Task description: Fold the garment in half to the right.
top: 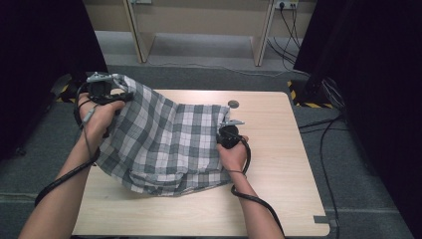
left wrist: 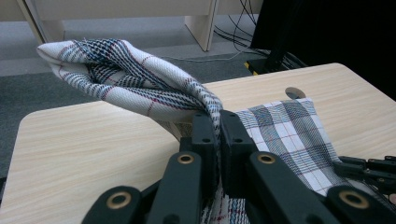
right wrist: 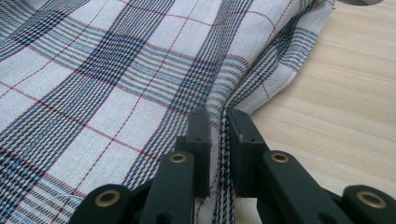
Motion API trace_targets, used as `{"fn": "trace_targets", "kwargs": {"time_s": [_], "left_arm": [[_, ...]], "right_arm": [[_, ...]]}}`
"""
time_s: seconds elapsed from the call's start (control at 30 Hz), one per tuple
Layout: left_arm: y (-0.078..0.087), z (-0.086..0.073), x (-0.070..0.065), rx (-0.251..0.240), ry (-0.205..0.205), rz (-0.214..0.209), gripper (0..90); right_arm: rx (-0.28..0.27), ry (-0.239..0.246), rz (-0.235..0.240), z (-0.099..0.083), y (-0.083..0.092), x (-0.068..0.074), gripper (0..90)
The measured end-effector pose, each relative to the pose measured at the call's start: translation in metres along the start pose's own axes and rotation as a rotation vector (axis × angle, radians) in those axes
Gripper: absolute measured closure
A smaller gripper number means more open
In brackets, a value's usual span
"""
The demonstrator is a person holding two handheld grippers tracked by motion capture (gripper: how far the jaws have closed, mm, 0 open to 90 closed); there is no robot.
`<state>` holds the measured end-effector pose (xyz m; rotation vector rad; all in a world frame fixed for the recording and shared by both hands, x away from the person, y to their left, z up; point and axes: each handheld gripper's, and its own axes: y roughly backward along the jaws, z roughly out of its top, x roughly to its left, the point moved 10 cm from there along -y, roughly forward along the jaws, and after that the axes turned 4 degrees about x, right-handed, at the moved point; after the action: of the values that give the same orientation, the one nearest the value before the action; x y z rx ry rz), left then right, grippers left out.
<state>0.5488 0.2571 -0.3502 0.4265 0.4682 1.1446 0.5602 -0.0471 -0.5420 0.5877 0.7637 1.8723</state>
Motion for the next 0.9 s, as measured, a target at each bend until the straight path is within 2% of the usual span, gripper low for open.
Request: {"fn": "trace_targets", "kwargs": {"time_s": [0.9], "left_arm": [[0.008, 0.008, 0.006, -0.010, -0.009, 0.019, 85.7]], "right_arm": [[-0.007, 0.009, 0.014, 0.005, -0.007, 0.017, 80.2]]}}
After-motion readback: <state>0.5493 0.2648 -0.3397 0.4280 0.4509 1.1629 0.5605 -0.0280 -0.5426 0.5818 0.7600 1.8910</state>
